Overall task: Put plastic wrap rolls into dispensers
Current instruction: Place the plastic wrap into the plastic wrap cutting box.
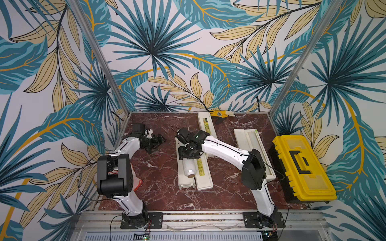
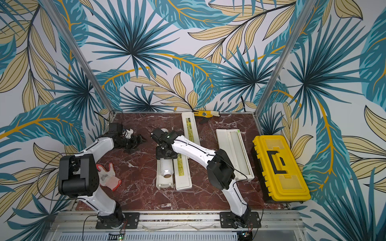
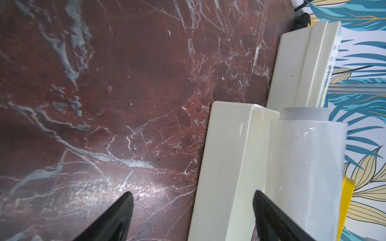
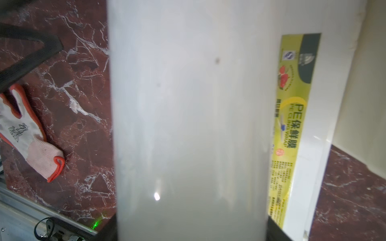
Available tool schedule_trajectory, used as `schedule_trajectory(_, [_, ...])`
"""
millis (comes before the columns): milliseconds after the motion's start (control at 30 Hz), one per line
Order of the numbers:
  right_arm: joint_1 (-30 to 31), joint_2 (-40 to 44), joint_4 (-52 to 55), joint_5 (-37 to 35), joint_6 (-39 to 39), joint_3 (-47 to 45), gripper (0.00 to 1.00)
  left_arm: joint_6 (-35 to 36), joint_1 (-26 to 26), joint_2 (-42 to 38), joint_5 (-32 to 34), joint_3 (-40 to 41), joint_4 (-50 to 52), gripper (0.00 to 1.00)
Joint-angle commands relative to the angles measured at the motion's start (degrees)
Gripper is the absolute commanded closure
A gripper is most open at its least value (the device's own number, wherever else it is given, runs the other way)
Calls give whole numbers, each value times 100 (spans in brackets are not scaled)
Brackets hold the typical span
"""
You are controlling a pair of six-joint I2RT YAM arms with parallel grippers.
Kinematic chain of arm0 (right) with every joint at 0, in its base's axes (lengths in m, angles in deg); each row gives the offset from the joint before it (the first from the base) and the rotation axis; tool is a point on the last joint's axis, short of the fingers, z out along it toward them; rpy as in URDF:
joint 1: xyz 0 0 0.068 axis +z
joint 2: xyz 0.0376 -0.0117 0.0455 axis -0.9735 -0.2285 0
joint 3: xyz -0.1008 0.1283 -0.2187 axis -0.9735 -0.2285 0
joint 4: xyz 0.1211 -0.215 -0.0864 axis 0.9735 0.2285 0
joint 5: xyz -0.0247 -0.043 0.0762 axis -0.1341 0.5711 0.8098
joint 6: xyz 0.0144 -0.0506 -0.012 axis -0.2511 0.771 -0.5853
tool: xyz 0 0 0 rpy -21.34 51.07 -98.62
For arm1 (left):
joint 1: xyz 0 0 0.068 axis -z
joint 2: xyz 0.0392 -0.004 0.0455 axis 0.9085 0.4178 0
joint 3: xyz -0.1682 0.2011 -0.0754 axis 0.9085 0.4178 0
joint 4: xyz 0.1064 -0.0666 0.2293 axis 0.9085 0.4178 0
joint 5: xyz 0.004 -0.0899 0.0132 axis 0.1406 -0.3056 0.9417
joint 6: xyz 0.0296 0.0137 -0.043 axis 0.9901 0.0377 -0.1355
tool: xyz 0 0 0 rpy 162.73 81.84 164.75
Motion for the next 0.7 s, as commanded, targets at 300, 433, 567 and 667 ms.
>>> schedule_trajectory(300, [205, 58, -480, -341, -357, -239, 48, 201, -52, 42, -159, 328, 123, 10])
schedule_trajectory(433, [222, -64, -443, -446, -477, -301, 47, 210, -49, 33, -187, 403, 120, 10])
schedule_trajectory(567, [277, 141, -747, -665, -539, -711, 41, 222, -44, 27, -171, 503, 108, 10])
schedule_trajectory(667, [277, -97, -650, -659, -489, -540, 32, 212, -34, 76, -207, 548, 100, 10])
